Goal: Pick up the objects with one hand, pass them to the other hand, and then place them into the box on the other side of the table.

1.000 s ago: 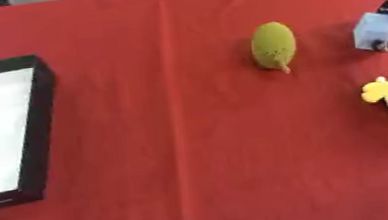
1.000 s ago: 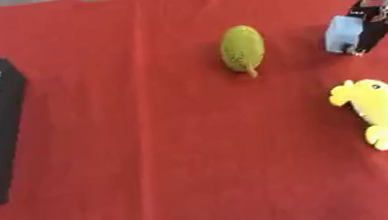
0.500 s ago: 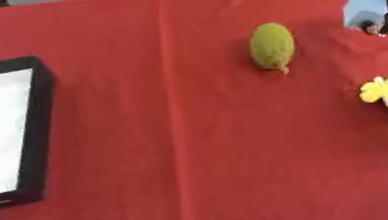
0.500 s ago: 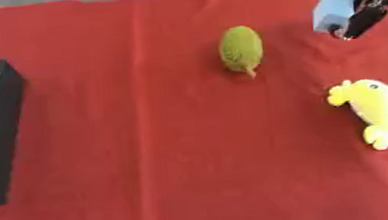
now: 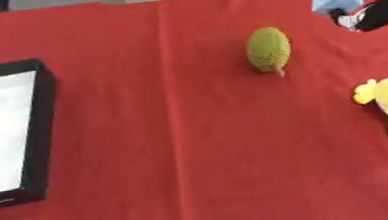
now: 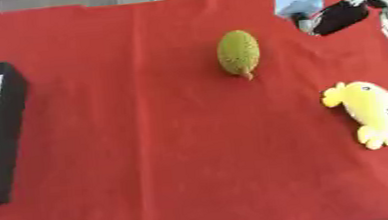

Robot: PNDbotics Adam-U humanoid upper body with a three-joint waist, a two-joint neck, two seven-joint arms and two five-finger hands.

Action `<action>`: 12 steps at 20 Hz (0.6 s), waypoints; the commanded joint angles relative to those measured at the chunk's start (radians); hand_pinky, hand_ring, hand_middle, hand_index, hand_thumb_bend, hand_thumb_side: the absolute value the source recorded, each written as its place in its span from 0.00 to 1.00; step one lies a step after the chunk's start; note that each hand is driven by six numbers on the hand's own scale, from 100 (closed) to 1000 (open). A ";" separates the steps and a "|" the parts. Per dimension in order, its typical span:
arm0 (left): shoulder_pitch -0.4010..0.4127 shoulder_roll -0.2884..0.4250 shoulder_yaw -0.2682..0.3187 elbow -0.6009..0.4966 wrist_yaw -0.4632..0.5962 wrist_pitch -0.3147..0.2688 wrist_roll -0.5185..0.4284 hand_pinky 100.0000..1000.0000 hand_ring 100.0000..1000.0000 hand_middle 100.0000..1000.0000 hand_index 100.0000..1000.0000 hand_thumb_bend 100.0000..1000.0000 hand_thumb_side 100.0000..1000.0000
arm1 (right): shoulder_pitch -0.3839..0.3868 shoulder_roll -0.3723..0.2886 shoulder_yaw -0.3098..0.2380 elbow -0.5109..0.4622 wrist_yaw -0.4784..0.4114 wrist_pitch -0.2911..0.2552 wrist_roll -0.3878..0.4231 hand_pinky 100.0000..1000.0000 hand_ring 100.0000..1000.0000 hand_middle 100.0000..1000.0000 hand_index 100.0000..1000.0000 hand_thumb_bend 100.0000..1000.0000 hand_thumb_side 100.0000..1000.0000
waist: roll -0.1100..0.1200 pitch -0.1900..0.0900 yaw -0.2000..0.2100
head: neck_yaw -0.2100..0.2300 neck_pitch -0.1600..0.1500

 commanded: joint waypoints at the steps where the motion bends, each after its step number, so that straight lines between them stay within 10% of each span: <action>1: -0.025 0.082 -0.032 -0.034 -0.042 -0.006 -0.048 0.89 0.69 0.67 0.75 0.85 0.40 | 0.009 -0.007 0.010 -0.121 -0.047 0.049 -0.053 0.77 0.65 0.52 0.49 0.00 0.00 | -0.001 -0.031 -0.002 | 0.005 0.003; 12: -0.115 0.260 -0.200 -0.108 -0.183 0.031 -0.232 0.86 0.70 0.67 0.77 0.81 0.35 | 0.033 0.215 0.111 -0.227 -0.071 0.053 -0.201 0.74 0.63 0.53 0.49 0.00 0.08 | 0.003 -0.047 -0.011 | 0.014 0.022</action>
